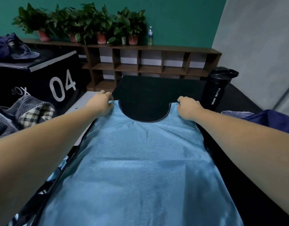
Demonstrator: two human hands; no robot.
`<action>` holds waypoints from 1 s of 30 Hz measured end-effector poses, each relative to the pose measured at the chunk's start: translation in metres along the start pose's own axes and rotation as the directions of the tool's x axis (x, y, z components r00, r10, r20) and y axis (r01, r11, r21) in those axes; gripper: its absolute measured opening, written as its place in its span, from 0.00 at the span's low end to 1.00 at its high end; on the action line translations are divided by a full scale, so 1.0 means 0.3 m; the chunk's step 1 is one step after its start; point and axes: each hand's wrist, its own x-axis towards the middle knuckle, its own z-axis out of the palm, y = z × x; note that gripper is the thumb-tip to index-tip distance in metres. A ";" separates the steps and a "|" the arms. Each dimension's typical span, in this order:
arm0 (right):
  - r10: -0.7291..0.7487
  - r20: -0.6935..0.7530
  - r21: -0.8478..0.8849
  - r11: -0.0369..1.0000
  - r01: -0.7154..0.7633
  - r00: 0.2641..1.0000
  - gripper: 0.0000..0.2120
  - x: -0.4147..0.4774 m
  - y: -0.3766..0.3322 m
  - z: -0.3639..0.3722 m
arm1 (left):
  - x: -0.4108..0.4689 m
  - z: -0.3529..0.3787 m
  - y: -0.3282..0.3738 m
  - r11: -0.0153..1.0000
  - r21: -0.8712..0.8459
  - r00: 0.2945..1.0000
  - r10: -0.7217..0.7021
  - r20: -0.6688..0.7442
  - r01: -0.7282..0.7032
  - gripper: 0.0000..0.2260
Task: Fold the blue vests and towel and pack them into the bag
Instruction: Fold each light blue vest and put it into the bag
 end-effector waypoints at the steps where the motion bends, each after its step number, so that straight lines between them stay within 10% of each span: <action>1: 0.002 0.008 -0.002 1.000 -0.002 1.000 0.14 0.011 0.007 0.002 | 0.018 0.000 0.008 1.000 0.011 1.000 0.011 0.012 -0.011 0.17; 7: 0.010 0.031 -0.037 0.999 -0.009 0.999 0.18 0.051 0.043 -0.020 | 0.108 0.008 0.053 0.993 0.118 0.991 0.002 0.132 -0.017 0.25; 14: 0.040 0.019 -0.147 0.988 -0.037 0.999 0.10 0.031 0.037 -0.081 | 0.116 -0.038 0.084 0.984 0.176 0.983 -0.069 0.169 0.039 0.09; 30: 0.074 -0.412 0.087 0.995 -0.041 0.908 0.08 -0.065 -0.004 -0.507 | 0.029 -0.478 0.179 0.996 0.081 0.955 0.048 -0.294 -0.026 0.14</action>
